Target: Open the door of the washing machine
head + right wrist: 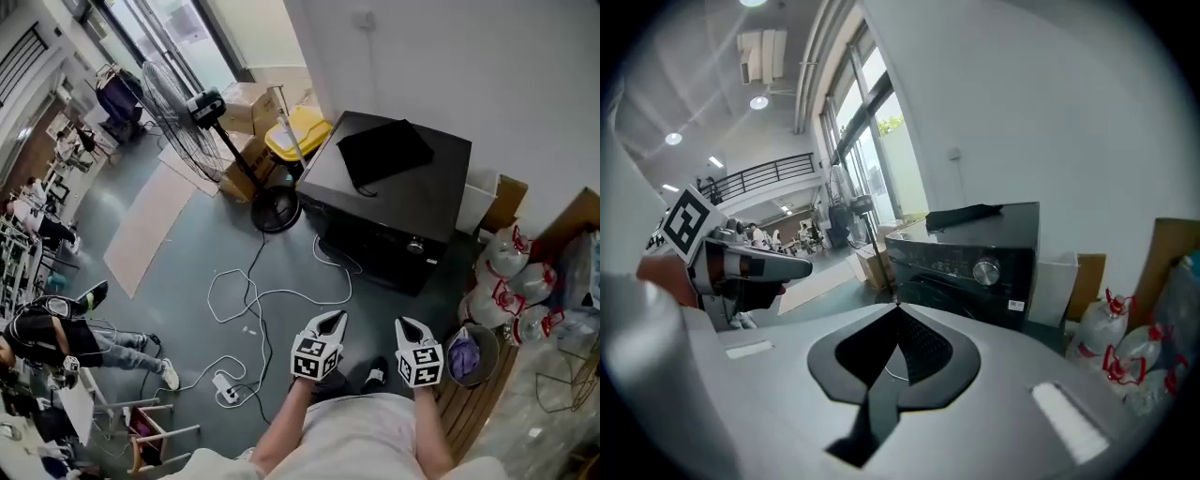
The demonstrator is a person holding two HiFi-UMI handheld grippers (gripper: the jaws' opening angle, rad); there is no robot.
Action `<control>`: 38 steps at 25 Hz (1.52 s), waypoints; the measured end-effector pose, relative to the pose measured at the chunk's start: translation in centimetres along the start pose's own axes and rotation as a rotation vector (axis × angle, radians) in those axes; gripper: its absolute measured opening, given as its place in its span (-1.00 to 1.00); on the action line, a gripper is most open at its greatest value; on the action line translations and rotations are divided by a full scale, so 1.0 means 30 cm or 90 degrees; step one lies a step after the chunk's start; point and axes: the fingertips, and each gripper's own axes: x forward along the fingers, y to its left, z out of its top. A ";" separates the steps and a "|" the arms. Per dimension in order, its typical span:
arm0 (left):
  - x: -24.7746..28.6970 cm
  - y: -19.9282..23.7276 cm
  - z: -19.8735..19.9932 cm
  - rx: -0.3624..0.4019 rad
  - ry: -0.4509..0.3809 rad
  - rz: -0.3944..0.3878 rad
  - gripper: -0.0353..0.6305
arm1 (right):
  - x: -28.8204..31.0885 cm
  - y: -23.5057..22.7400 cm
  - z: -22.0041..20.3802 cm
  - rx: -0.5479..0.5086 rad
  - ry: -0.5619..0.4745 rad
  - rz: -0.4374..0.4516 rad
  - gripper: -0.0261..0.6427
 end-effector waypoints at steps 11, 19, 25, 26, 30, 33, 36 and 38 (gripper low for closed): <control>0.179 0.002 0.053 0.023 0.033 -0.063 -0.72 | 0.032 -0.211 0.033 0.059 -0.037 -0.093 -0.92; 0.324 0.078 0.203 0.022 0.007 -0.119 -0.72 | 0.007 -0.333 0.124 0.100 -0.070 -0.205 -0.92; 0.392 0.164 0.192 0.071 0.036 -0.120 -0.72 | 0.084 -0.299 0.131 0.087 -0.027 -0.224 -0.92; 0.400 0.194 0.181 0.068 0.042 -0.118 -0.72 | 0.114 -0.282 0.128 0.082 -0.016 -0.221 -0.92; 0.446 0.345 0.138 0.013 0.062 -0.115 -0.72 | 0.315 -0.185 0.104 0.006 0.071 -0.155 -0.92; 0.486 0.465 0.081 -0.024 0.079 -0.115 -0.72 | 0.477 -0.109 0.104 -0.060 0.131 -0.102 -0.92; 0.554 0.587 0.029 -0.043 0.091 -0.123 -0.72 | 0.632 -0.084 0.112 -0.074 0.161 -0.098 -0.92; 0.598 0.675 0.007 -0.040 0.094 -0.129 -0.72 | 0.735 -0.079 0.106 -0.061 0.174 -0.111 -0.92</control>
